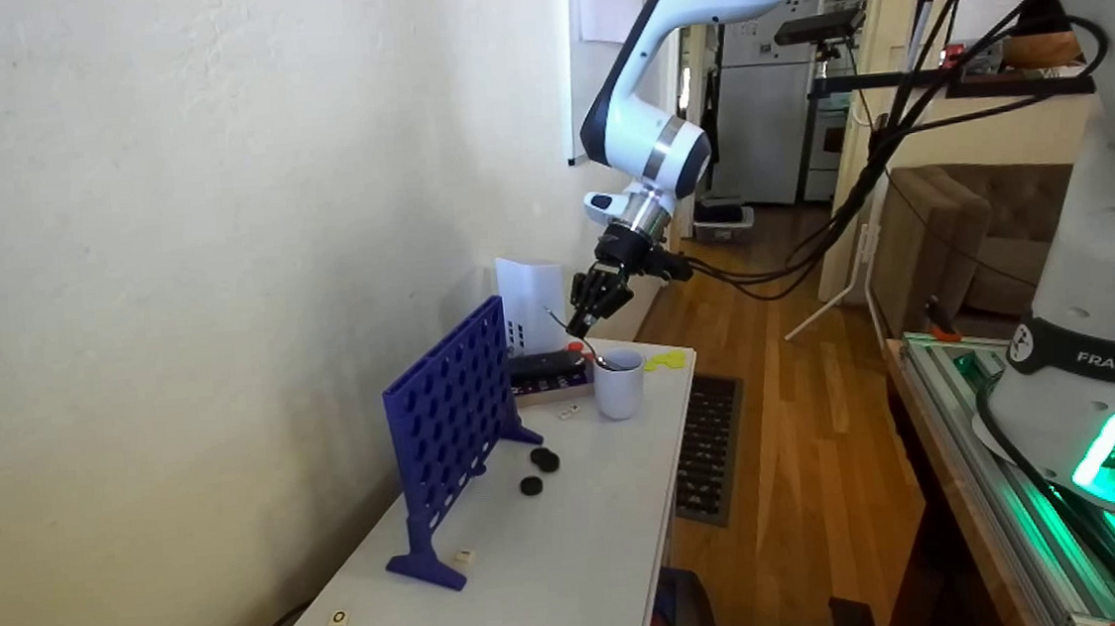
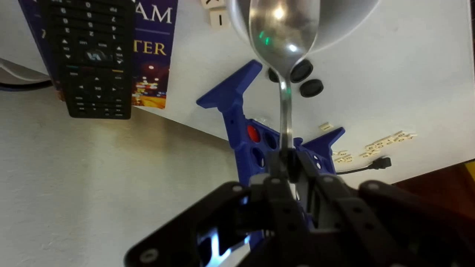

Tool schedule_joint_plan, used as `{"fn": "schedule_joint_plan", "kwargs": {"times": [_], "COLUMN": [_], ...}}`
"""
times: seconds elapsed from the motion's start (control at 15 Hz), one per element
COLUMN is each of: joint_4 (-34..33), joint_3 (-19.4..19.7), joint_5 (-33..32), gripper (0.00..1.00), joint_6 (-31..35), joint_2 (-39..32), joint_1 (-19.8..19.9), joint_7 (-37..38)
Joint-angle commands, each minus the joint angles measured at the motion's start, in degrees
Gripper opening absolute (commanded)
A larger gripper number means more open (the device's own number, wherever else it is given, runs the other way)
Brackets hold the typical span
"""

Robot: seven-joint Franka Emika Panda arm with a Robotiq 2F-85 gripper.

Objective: Put the silver spoon in the white mug.

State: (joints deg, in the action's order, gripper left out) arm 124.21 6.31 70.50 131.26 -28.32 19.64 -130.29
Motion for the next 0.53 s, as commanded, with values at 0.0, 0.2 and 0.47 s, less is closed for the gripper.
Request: {"fn": "schedule_joint_plan", "kwargs": {"times": [0.0, 0.2, 0.47], "joint_4": [-2.5, -3.31, -4.25], "joint_3": [1.19, 1.68, 2.44], "joint_5": [1.84, 1.93, 2.16], "gripper": [0.03, 0.03, 0.03], "joint_6": [-2.54, -4.29, -6.32], "joint_2": [-2.96, -4.39, -5.89], "joint_1": [0.02, 0.62, 1.36], "joint_7": [-0.28, -0.36, -0.43]}}
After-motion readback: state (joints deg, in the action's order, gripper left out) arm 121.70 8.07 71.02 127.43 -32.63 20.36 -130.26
